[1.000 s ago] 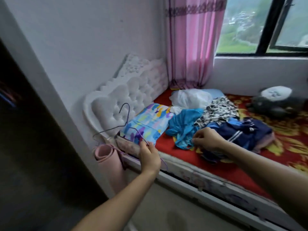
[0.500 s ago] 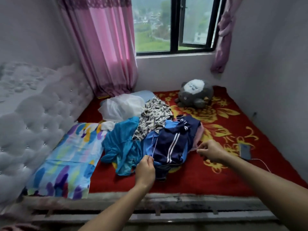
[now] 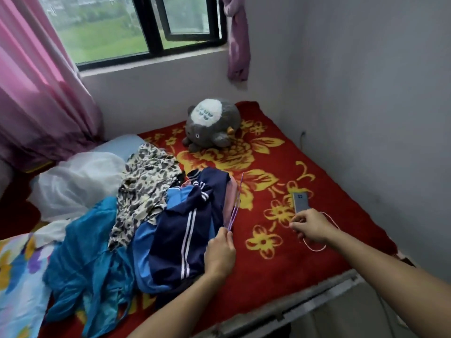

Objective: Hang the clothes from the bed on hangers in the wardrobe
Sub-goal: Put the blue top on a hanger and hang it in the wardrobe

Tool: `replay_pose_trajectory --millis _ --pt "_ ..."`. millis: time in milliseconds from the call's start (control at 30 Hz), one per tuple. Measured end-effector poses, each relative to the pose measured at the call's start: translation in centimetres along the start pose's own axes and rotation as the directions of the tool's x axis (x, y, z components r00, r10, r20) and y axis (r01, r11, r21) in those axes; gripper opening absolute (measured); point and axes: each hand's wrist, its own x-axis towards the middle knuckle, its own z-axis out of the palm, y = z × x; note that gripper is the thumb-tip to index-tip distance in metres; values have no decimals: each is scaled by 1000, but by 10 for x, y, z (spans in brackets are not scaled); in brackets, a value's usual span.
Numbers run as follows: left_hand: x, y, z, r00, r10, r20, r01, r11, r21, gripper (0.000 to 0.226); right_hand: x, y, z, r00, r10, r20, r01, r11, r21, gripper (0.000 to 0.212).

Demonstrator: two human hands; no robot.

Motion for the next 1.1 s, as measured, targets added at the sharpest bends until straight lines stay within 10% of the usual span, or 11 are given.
replay_pose_trajectory --millis 300,600,833,1100 --pt "166 28 157 999 22 50 -32 973 227 25 195 73 5 984 136 113 -134 991 -27 10" --pt "177 -50 305 868 -104 485 -31 965 262 22 269 184 65 953 286 97 -271 952 -145 17" --pt "172 -99 235 868 -188 459 61 959 277 17 262 142 98 949 275 153 -236 944 -231 7" --pt "172 -233 57 980 -183 78 99 791 604 44 233 -7 221 932 -92 351 234 892 -386 25"
